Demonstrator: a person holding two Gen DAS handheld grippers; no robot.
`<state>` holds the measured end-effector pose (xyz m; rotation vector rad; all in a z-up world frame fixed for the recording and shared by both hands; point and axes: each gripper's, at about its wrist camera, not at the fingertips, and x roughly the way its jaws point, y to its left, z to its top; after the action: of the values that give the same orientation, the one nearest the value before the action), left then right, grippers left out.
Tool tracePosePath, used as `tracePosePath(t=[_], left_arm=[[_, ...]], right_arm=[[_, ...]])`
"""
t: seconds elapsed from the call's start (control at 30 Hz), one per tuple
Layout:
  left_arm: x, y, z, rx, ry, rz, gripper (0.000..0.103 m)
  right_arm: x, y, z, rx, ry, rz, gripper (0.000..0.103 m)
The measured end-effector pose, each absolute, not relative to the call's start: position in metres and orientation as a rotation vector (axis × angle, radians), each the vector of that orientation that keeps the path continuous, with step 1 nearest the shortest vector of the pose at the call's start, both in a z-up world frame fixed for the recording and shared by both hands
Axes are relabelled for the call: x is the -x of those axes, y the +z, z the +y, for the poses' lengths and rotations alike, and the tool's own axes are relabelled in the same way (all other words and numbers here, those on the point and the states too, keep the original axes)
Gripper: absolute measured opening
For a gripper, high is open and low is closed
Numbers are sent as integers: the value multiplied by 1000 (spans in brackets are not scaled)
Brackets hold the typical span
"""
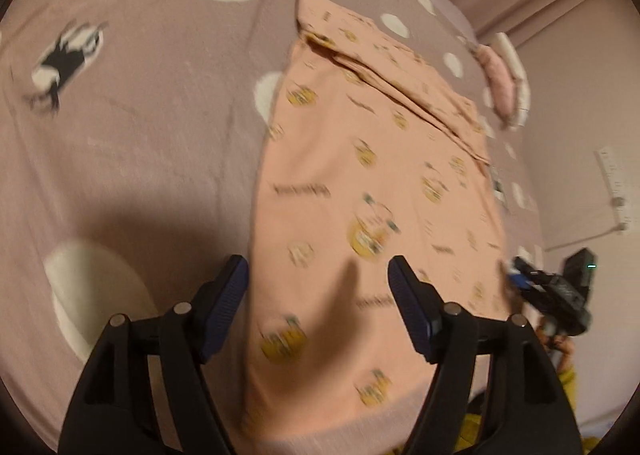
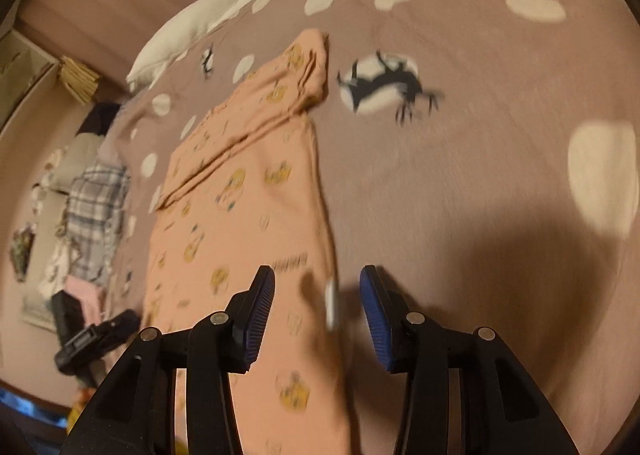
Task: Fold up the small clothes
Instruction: 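Lower both tools to the hem corners of the folded shirt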
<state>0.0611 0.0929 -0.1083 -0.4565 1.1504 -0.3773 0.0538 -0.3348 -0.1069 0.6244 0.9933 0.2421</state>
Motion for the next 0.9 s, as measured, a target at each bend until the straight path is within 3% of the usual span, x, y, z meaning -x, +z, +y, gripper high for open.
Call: tracePosePath(t=[0.5,0.9], left_arm=[[-55,-116,99,657,-475,1146,70],[-54,-113,89,573,-431,1149,46]], right_arm=[[-43,-125,-311,-701,430,1076,46],[-62,-127,-292,-708,444,1037,46]])
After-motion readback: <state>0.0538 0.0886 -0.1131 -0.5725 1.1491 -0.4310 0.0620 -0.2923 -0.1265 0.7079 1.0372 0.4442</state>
